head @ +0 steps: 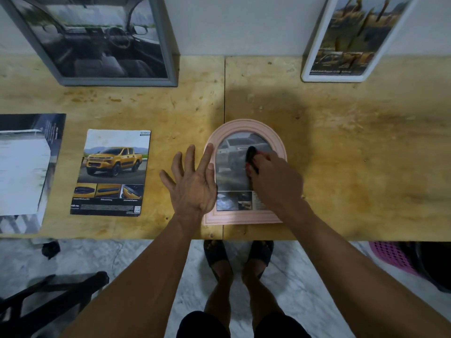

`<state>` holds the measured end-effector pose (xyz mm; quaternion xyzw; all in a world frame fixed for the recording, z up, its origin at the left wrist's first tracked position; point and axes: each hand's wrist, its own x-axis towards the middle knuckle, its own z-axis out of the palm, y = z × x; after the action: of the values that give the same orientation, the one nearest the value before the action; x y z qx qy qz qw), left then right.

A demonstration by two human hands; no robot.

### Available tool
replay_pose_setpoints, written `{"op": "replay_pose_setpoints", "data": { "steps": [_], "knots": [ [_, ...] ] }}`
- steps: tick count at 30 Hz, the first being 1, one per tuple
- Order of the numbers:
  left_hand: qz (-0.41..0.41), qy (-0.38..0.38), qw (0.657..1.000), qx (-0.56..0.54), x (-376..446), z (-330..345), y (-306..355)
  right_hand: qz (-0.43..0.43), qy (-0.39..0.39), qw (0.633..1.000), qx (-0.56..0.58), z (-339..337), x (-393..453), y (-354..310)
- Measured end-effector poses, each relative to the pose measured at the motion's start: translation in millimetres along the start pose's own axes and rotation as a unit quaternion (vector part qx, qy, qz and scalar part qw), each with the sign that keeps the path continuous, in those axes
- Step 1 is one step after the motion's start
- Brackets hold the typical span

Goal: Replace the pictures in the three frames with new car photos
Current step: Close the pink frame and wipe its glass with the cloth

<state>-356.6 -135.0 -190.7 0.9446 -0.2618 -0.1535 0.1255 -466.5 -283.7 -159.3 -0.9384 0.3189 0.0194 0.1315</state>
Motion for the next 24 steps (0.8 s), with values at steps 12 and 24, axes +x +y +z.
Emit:
{"op": "replay_pose_setpoints", "data": {
  "steps": [12,24],
  "knots": [
    [0.014,-0.018,1.0,0.008,2.3,-3.7,-5.8,-0.015,-0.066,0.994,0.089,14.1,-40.6,-66.8],
    [0.012,-0.016,1.0,0.009,-1.3,-4.6,-2.3,0.026,-0.041,0.995,-0.087,-6.0,-59.9,3.4]
  ]
}}
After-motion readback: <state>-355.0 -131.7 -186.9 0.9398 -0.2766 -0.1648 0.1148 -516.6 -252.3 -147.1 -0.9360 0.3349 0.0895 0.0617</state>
